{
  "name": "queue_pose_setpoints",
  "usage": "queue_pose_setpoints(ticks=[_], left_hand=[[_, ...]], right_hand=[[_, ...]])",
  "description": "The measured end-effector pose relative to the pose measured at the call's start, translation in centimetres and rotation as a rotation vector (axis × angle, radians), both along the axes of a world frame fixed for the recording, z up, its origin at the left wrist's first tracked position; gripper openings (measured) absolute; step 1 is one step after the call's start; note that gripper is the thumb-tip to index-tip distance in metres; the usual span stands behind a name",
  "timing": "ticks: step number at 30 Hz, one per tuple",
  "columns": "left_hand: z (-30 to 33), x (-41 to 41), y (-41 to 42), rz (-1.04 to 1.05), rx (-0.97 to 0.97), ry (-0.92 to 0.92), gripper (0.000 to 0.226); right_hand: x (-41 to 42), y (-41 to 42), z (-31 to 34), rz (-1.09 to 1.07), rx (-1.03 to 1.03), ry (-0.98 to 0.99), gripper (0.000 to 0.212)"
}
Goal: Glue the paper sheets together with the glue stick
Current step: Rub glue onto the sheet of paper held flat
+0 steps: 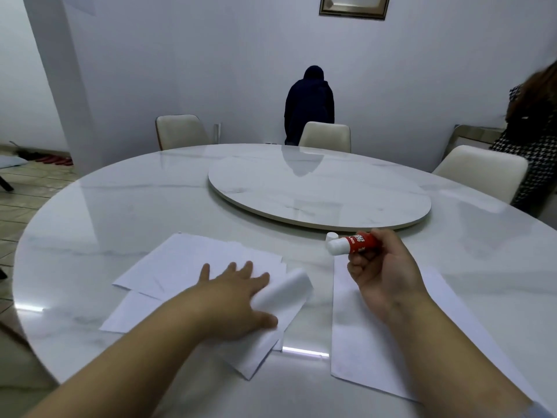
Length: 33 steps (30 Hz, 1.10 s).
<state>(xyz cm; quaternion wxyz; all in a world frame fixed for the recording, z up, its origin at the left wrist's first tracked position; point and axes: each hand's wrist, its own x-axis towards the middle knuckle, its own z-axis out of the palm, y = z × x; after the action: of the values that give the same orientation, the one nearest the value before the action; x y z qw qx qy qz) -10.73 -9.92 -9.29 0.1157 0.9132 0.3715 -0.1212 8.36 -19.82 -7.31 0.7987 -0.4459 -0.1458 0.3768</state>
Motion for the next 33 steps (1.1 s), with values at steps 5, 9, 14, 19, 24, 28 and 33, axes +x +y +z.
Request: queue_pose_setpoints(ticks=[5,9,14,19,24,28,33], left_hand=[[0.5,-0.2,0.4,0.065,-0.081,-0.144,0.081],[-0.8,0.2,0.8,0.051,0.012,-0.080,0.087],[0.7,-0.7,1.5,-0.182,-0.132,-0.068,0.093],[-0.4,-0.3,1.0,-0.086,0.024,-0.335,0.080],[-1.5,-0.5,0.9,-0.085,0.045,-0.176,0.080],[-1.4,-0.4,1.1,-0.086,0.034,-0.161,0.081],[-1.3,-0.3,1.3,-0.086,0.022,-0.144,0.083]], right_hand=[[0.4,-0.1,0.0,-0.017,0.055,0.012,0.013],[0.2,-0.3,0.1,-0.006,0.048,-0.028,0.016],[-0.4,-0.1,-0.1,0.046,0.048,-0.226,0.012],[-2.5,1.4,-1.0,0.039,-0.109,-0.820,0.006],[-3.1,3.9,-1.2,0.146,-0.341,-1.224,0.007],[-3.3,3.7,-1.4,0.224,-0.403,-1.331,0.012],[-3.5,0.3,-0.3,0.315,-0.369,-1.330,0.007]])
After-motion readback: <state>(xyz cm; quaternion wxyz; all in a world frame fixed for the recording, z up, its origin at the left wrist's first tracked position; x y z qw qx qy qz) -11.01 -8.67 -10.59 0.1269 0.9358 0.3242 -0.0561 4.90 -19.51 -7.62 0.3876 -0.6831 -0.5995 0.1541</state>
